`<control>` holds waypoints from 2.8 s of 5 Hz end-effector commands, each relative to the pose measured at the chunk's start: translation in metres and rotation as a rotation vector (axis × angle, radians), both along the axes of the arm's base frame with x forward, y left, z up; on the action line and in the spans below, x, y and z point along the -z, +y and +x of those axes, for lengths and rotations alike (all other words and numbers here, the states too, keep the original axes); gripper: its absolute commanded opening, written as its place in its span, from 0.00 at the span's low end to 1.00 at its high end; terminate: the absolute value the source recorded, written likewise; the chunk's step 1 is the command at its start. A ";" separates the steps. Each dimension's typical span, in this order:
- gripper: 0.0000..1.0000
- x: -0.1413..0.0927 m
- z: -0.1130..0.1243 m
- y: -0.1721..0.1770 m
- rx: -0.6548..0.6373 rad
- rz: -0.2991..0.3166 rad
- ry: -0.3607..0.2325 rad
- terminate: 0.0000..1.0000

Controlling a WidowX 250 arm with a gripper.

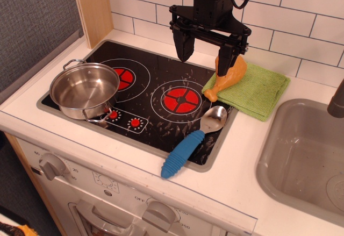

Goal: Move the pot to the back left corner of the stove

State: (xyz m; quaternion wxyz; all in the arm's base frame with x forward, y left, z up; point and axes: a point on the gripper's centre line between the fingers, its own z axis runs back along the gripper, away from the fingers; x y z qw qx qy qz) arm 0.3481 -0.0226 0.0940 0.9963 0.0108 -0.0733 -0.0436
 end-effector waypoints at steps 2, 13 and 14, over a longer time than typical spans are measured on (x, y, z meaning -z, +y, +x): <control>1.00 -0.002 -0.013 0.021 -0.070 -0.010 0.009 0.00; 0.00 0.049 -0.047 0.115 -0.299 0.082 0.105 0.00; 0.00 0.024 -0.012 0.110 -0.267 0.040 0.000 0.00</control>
